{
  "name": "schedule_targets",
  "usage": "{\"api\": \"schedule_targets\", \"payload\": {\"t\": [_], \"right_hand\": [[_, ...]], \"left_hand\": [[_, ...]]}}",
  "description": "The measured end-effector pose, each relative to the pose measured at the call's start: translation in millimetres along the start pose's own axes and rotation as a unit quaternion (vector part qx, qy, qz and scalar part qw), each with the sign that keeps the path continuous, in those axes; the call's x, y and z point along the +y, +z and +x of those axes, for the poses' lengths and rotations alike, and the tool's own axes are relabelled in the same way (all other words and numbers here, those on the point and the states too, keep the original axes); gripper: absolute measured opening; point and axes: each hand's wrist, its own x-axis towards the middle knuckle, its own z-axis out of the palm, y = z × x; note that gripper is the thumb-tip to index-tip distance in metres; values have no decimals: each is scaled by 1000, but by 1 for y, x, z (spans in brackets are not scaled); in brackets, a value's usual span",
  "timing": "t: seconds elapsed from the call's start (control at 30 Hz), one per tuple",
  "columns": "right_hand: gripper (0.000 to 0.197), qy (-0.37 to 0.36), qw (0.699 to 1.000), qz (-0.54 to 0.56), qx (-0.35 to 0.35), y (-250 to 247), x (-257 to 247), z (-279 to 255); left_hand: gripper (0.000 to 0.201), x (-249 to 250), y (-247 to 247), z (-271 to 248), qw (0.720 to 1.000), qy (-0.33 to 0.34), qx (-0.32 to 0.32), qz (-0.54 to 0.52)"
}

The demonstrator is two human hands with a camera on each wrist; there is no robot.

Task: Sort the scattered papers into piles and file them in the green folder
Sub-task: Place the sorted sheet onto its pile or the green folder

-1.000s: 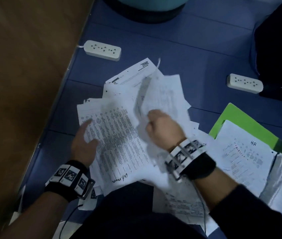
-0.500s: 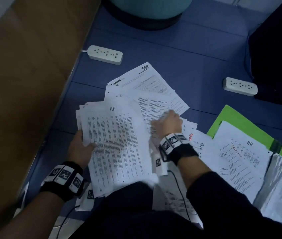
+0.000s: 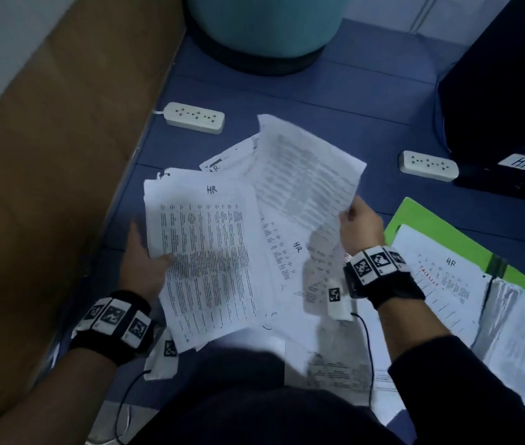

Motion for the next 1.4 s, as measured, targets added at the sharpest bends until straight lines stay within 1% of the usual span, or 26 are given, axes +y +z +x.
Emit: {"api": "schedule_targets", "payload": {"t": [0.07, 0.1, 0.13, 0.23, 0.3, 0.4, 0.43, 0.5, 0.57, 0.6, 0.63, 0.67, 0.7, 0.73, 0.83, 0.9, 0.93, 0.97, 1.03, 1.07, 1.1, 1.2, 1.23, 1.3, 1.33, 1.4], "right_hand": [[10, -62, 997, -19, 42, -26, 8, -10], [10, -90, 994, -34, 53, -40, 9, -15], [10, -112, 991, -49, 57, -53, 11, -21], [13, -182, 980, -61, 51, -94, 9, -41], [12, -216, 975, -53, 21, -117, 5, -57], [24, -247, 967, -57, -32, -144, -2, -84], [25, -258, 963, -59, -50, -151, -5, -93], [21, -282, 953, -62, -89, -162, -10, -109], [22, -291, 947, -50, -125, -169, -13, -120], [26, -293, 946, -34, -136, -172, -13, -125], [28, -291, 946, -17, -142, -176, -13, -130], [27, -291, 946, -2, -142, -178, -10, -135], [25, -292, 947, 7, -135, -182, -7, -139], [21, -292, 948, 17, -125, -185, -2, -141], [10, -282, 950, 79, -109, -194, 22, -144], [12, -260, 940, 199, -99, -198, 46, -144], [16, -233, 928, 279, -86, -199, 60, -142], [23, -199, 909, 359, -68, -199, 72, -140], [41, -112, 868, 482, -36, -193, 99, -133], [51, -70, 853, 517, -30, -187, 114, -130], [59, -51, 845, 530, -36, -179, 127, -127], [81, -71, 876, 470, -86, -153, 153, -127], [82, -67, 874, 473, -88, -148, 156, -126], [71, -54, 875, 478, -51, -139, 156, -120], [66, -34, 884, 466, -18, -138, 153, -115], [71, -7, 897, 441, 23, -140, 154, -104]], "left_hand": [[40, 10, -3, -2, 998, 44, -18, 36], [29, 14, -4, -4, 996, 66, -31, 43], [27, 19, -5, -6, 994, 87, -52, 35], [38, 41, -9, -17, 983, 143, -118, 17], [33, 57, -10, -28, 970, 180, -164, 19], [35, 78, -5, -43, 944, 243, -214, 54], [34, 83, -1, -47, 935, 266, -224, 71], [37, 93, 10, -57, 906, 333, -242, 102], [33, 103, 22, -69, 878, 380, -274, 98], [37, 106, 29, -75, 870, 390, -285, 97], [47, 109, 35, -81, 867, 396, -288, 91], [57, 112, 43, -88, 870, 397, -278, 88], [62, 114, 50, -93, 876, 395, -263, 85], [62, 116, 57, -98, 883, 392, -244, 89], [50, 123, 72, -115, 903, 375, -189, 93], [42, 124, 82, -121, 909, 365, -193, 61], [36, 124, 87, -124, 913, 355, -198, 34], [32, 125, 91, -126, 920, 339, -196, 6], [32, 123, 101, -131, 933, 309, -179, -35], [34, 121, 106, -134, 937, 295, -178, -49], [36, 120, 112, -138, 939, 281, -187, -61], [36, 112, 130, -147, 946, 234, -219, -55], [34, 109, 137, -149, 949, 220, -220, -49], [32, 103, 149, -155, 953, 197, -223, -50], [31, 101, 153, -158, 954, 190, -225, -52], [30, 101, 160, -166, 952, 189, -235, -43]]}}
